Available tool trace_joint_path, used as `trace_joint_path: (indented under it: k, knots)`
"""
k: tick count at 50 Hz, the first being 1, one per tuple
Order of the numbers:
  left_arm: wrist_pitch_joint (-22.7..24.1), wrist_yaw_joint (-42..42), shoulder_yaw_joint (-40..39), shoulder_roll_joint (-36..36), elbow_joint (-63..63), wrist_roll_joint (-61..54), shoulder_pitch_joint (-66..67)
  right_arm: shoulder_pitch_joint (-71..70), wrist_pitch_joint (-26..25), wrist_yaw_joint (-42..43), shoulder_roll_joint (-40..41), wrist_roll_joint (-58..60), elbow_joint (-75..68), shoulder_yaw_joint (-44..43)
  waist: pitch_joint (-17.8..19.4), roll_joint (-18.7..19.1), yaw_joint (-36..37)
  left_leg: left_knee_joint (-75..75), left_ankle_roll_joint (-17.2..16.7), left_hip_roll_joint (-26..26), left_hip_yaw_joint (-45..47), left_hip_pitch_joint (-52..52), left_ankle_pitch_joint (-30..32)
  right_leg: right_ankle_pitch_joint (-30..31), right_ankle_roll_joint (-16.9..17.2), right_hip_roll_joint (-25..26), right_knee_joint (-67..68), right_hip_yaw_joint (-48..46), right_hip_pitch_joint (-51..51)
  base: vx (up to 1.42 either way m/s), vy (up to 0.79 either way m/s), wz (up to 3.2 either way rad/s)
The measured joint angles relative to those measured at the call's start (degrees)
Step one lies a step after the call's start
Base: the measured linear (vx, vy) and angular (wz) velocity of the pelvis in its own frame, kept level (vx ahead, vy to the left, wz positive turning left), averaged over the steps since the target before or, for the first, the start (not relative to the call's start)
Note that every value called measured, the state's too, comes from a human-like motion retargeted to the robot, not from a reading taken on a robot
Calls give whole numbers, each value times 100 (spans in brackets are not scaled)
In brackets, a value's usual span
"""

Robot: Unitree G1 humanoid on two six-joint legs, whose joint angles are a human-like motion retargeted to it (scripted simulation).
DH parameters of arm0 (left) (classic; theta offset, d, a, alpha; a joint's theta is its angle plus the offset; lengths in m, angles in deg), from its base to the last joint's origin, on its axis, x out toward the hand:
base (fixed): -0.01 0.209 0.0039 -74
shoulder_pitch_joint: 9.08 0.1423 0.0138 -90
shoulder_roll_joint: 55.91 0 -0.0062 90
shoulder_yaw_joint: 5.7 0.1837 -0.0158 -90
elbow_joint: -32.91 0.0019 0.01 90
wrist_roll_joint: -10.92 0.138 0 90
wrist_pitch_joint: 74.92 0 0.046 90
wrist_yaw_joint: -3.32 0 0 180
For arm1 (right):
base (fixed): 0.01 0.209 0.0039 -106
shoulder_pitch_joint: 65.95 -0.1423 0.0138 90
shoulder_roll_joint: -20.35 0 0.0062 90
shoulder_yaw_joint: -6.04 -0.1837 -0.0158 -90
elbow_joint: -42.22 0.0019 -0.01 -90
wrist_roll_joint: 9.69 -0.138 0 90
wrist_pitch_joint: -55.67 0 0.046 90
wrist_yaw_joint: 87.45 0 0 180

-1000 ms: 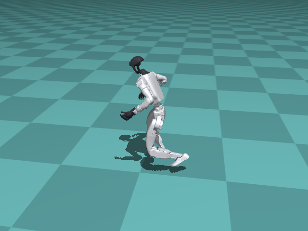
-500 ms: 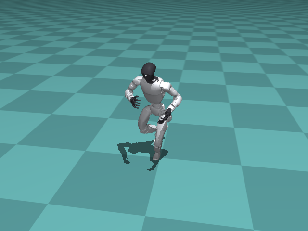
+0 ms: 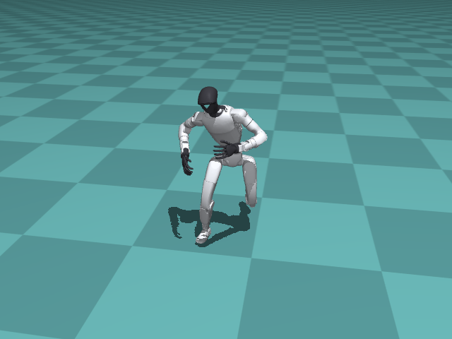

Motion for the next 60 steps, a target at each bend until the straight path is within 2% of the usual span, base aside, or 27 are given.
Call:
trace_joint_path:
  k: [3, 6, 8, 10, 13, 15, 18, 20, 21, 23, 25, 26, 28, 31, 33, 36, 37, 38, 40, 44, 46, 48, 49, 52, 55, 58, 60]
  knots:
    - [-516, 104, -515, -75, 1415, -125, 2526, -2200, -62, 682, 1117, -24, -29, 405, -147, -136, 828, 2780, 380, -95, 346, -1914, -748, -920, -174, -58, 969, 147, -109, 120, -43, -38]
    - [-705, 58, -1388, -79, 2258, -496, 4813, -4614, -139, 587, 2575, -83, 470, 683, -708, -726, 1923, 3776, 539, -136, 1153, -3869, -873, -947, -207, -144, 433, 460, 156, 131, -26, -91]
    - [-769, 97, -1858, -189, 2290, -891, 6047, -5861, -210, 579, 3216, 206, 788, 1154, -1068, -1145, 2880, 3479, 563, 92, 1675, -4724, -750, -294, -260, -171, -420, 755, 609, 147, -4, -161]
    - [-783, 362, -2265, -439, 2052, -964, 7062, -6763, -293, 648, 3495, 542, 1064, 1742, -1306, -1560, 3914, 2616, 565, 467, 2134, -5050, -652, 1004, -191, -281, -1369, 1081, 1156, 157, 15, -197]
    - [-683, 940, -2775, -696, 1714, -926, 8104, -7537, -177, 786, 3593, 720, 1337, 2390, -1421, -2020, 4956, 552, 369, 833, 2573, -4753, -435, 3092, 379, -564, -2481, 1243, 2038, 163, 34, -141]
    - [-645, 1256, -3089, -728, 1544, -1118, 8508, -7767, -20, 1028, 3628, 1001, 1433, 2652, -1447, -2165, 5150, -1265, 126, 835, 2651, -4291, -199, 3551, 437, -595, -2812, 1186, 2696, 165, 44, -33]
    - [-673, 1323, -3303, -745, 1380, -1279, 8485, -7236, 118, 1227, 3549, 1139, 1663, 2700, -1351, -2019, 4989, -4621, -518, 676, 2522, -2962, 149, 3152, 296, -118, -2161, 1471, 3610, 169, 48, 13]
    - [-645, 1204, -3292, -878, 1322, -1027, 8123, -6410, 192, 1022, 3339, 846, 1855, 2491, -1195, -1750, 4846, -6385, -992, 768, 2332, -1907, 260, 2583, 362, 395, -788, 1641, 3955, 172, 51, 25]
    - [-614, 1131, -3235, -959, 1315, -778, 7799, -5947, 193, 804, 3224, 689, 1867, 2350, -1130, -1702, 4705, -6670, -1051, 833, 2152, -1605, 380, 2138, 277, 509, 372, 1544, 3820, 165, 49, 48]
    - [-543, 880, -3038, -1109, 1388, -189, 6874, -5055, 208, 463, 2997, 531, 1733, 2065, -988, -1862, 4344, -6583, -864, 791, 1765, -1355, 608, 1072, -41, 424, 2965, 1346, 3180, 151, 40, 79]
    - [78, 922, -2690, -1284, 1985, 1693, 5411, -4032, 823, 353, 2864, -109, 1431, 1623, -808, -2385, 3719, -5234, -31, 521, 1300, -1720, 64, -91, -174, 139, 5441, 1219, 2323, 137, 27, 131]
    - [80, 604, -2323, -1128, 2344, 2344, 4314, -3379, 836, 377, 2793, 208, 1124, 1319, -772, -2513, 3447, -4578, 68, 461, 1183, -1926, -395, -294, -89, 188, 6569, 1268, 1659, 133, 19, 141]
    - [-78, -10, -1673, -623, 2793, 3357, 2135, -2038, 812, 287, 2645, 590, 677, 598, -714, -2524, 2884, -3830, 14, 478, 1012, -2002, -1065, -724, -187, 398, 8259, 1180, 490, 134, 15, 123]
    - [-237, -650, -852, 203, 2498, 3696, -597, 29, 817, -130, 2118, -208, 862, -712, -787, -2090, 1679, -4146, -405, 628, 764, -1415, -1183, -1217, -568, 296, 9090, 551, -925, 144, 5, 138]
    - [-235, -790, -308, 364, 2068, 3799, -1980, 1256, 829, -427, 1519, -696, 1070, -1454, -911, -1707, 639, -4847, -724, 763, 458, -842, -681, -1477, -769, 53, 8672, 41, -1557, 157, -19, 177]
    - [-102, -729, 454, 242, 1494, 3578, -3275, 2756, 705, -1000, 571, -668, 1074, -2501, -1137, -1082, -792, -6007, -1147, 1160, -79, -2, 1128, -1207, -866, -209, 6901, -563, -2074, 166, -47, 156]
    - [-3, -659, 709, 181, 1338, 3045, -3589, 3182, 645, -1093, 231, -562, 995, -2806, -1237, -874, -1143, -6358, -1289, 1332, -183, 214, 1904, -1019, -753, -220, 6072, -730, -2136, 170, -64, 98]
    - [147, -555, 990, 105, 1212, 1757, -3961, 3590, 595, -953, -221, -415, 870, -3093, -1339, -668, -1366, -6690, -1412, 1512, -211, 386, 2683, -757, -397, -181, 5077, -898, -2126, 171, -68, 77]
    - [363, -425, 1315, -14, 997, 942, -4359, 4318, 482, -1098, -625, -96, 715, -3715, -1549, -454, -1764, -7073, -1681, 1715, -30, 740, 3509, -250, -22, -200, 2992, -1073, -1940, 171, -73, 65]
    - [514, -335, 1151, -158, 421, 202, -4424, 5010, 296, -1136, -543, 158, 970, -4486, -1511, -758, -1948, -6207, -1539, 1586, 333, 1612, 2819, 388, 639, -461, -1521, -1390, -482, 170, -87, 46]
    - [467, -184, 852, -303, 97, -33, -3853, 4784, 188, -1074, -465, 38, 1216, -4314, -1348, -1064, -1804, -4927, -1431, 1404, 71, 1885, 2230, 746, 899, -560, -2572, -1079, 173, 165, -92, -23]
    - [352, 54, 430, -447, -93, -86, -2900, 4246, 156, -961, -401, -46, 1344, -3873, -1138, -1188, -1395, -3099, -1176, 1232, -243, 1766, 1683, 1288, 808, -548, -2432, -519, 475, 156, -79, -101]
    - [270, 96, 165, -491, -105, -149, -2244, 3746, 157, -837, -376, -70, 1258, -3467, -981, -1113, -1106, -2099, -996, 1273, -295, 1564, 1386, 1148, 620, -448, -1858, -285, 426, 150, -67, -152]
    - [-17, -72, -601, -416, 336, -318, 140, 1432, 46, -432, -217, 207, 512, -1747, -530, -812, -146, 642, -341, 1653, -93, 699, 393, -231, 76, -79, 242, 223, 119, 147, -56, -169]
    - [-227, 121, -1474, -491, 818, 37, 2866, -1455, 63, -52, 759, 1166, -24, 29, -699, -1032, 731, 2272, 171, 1497, 395, -646, -170, -799, -193, 32, 865, 568, 217, 151, -35, -130]
    - [103, -178, -2026, -1320, 333, 796, 4983, -3034, 101, 349, 2499, 379, 459, 740, -1234, -1739, 2024, 2169, 398, 547, 1147, -2359, -160, -158, -114, -83, -503, 874, 948, 149, -11, -109]
    - [309, -550, -2314, -1963, -60, 1447, 6042, -3771, 107, 525, 3243, 280, 909, 1149, -1478, -2181, 2947, 1220, 271, 132, 1691, -3178, 124, 874, -35, -262, -1344, 1083, 1492, 160, 11, -105]
